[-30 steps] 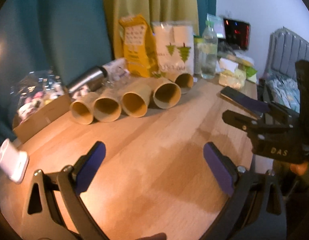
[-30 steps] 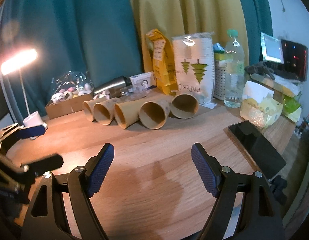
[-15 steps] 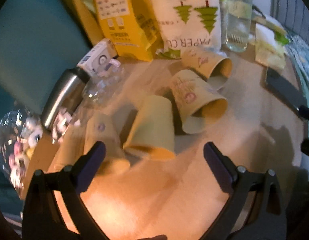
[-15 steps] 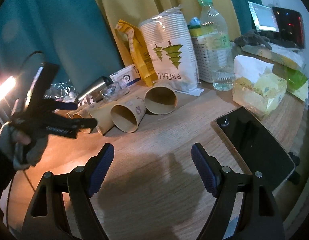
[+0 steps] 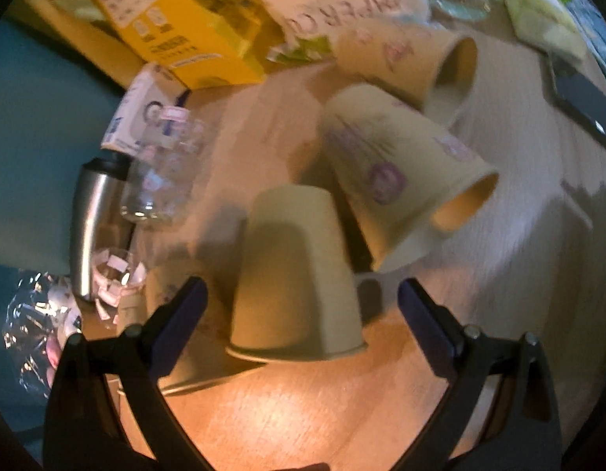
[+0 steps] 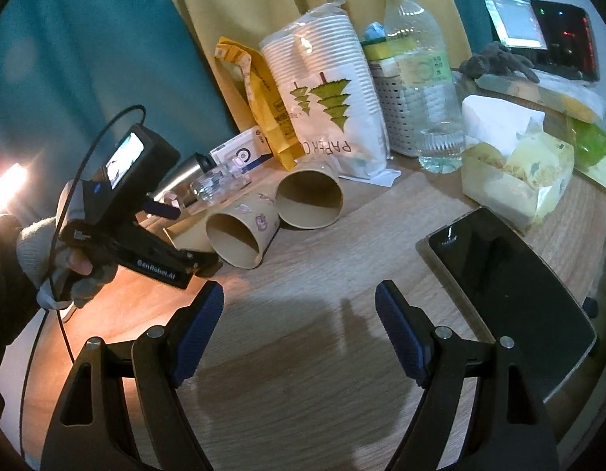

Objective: Flip cup upside down
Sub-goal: 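Reach the left tool down and grasp a tan paper cup lying sideways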

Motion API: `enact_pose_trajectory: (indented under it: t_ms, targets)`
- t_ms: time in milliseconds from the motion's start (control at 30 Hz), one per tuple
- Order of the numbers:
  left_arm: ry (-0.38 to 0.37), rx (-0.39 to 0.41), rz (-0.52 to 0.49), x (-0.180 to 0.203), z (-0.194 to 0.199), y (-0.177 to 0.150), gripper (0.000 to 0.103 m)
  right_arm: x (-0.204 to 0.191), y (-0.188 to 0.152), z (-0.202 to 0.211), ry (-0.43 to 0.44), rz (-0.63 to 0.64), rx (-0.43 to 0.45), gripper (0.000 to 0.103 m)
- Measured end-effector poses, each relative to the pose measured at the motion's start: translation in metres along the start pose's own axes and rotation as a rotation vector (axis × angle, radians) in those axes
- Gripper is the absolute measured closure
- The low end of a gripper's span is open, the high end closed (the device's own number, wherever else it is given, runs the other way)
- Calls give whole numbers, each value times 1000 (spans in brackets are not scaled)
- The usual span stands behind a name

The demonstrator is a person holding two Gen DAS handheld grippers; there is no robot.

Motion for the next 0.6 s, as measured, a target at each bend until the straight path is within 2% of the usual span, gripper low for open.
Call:
enact_pose_trajectory:
  t_ms: [33,67,167,233,433,600]
  targets:
    - [-1,-6,-22,4,-2,0,8,0,0,1,0,-1,4,21]
    - [0,-11,-37,6,-3,0,15,1,1,2,0,-2,8,21]
    - [16,-13,-48,10,-5,0,20,1,0,3,-1,-3,12,21]
    - [22,-18,-48,11,-7,0,32,0,0,3,0,-2,12,21]
    - [28,3,-18,6,-2,-6,35,-1,0,3,26,-13,-3,21]
    - [47,76,17,4,33,-17,35,-9,1,7,43,-6,6,21]
Point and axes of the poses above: each gripper's, at about its wrist camera, not at the fingertips, and z roughly against the way its jaws point, x to its right, y to its top, the point moved 4 cm from there along -z, roughly the way its jaws point, and after that the axes turned 7 degrees about -z, right-handed, at the moved point
